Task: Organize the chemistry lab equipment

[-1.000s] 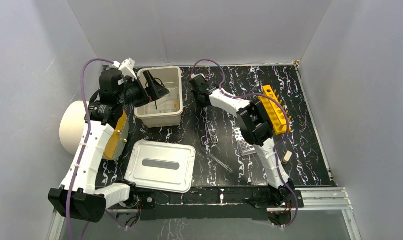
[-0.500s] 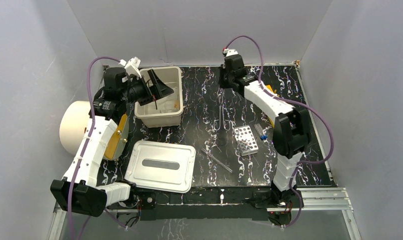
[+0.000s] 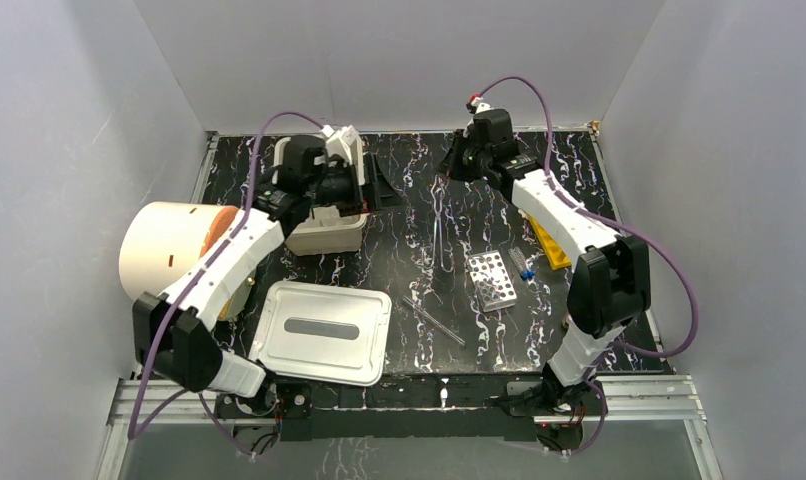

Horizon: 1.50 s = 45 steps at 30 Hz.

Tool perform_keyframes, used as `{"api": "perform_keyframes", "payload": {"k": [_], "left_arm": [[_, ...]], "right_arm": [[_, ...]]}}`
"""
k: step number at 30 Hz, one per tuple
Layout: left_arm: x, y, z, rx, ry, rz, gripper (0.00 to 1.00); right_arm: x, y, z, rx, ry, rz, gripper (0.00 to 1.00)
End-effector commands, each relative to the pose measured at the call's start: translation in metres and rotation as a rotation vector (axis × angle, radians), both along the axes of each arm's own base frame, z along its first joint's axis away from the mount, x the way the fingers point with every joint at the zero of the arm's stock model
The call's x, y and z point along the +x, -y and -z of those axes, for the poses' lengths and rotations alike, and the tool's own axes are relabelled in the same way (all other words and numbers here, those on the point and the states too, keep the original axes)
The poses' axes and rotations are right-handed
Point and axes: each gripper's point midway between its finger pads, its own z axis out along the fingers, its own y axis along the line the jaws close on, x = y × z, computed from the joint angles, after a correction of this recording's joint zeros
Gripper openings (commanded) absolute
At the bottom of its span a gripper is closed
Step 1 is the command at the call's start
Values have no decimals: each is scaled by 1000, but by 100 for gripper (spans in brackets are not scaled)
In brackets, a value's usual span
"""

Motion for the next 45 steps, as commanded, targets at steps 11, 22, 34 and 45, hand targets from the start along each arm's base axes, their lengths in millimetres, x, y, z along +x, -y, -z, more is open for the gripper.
{"api": "perform_keyframes", "payload": {"k": [11,22,34,45], "left_arm": [[-3,97,13,-170,-150,74,74],[-4,116,33,-192,-248,61,51],[-5,122,31,-149,-216,68,21],[-5,120,18,-127,-158,91,0]], "right_arm": [[-38,-2,-65,280,-10,10,0],[-38,-3,-65,334,-32,2,0],[-39,-3,-65,345,-28,-16,0],[-40,-2,-79,355,25,-31,50]]}}
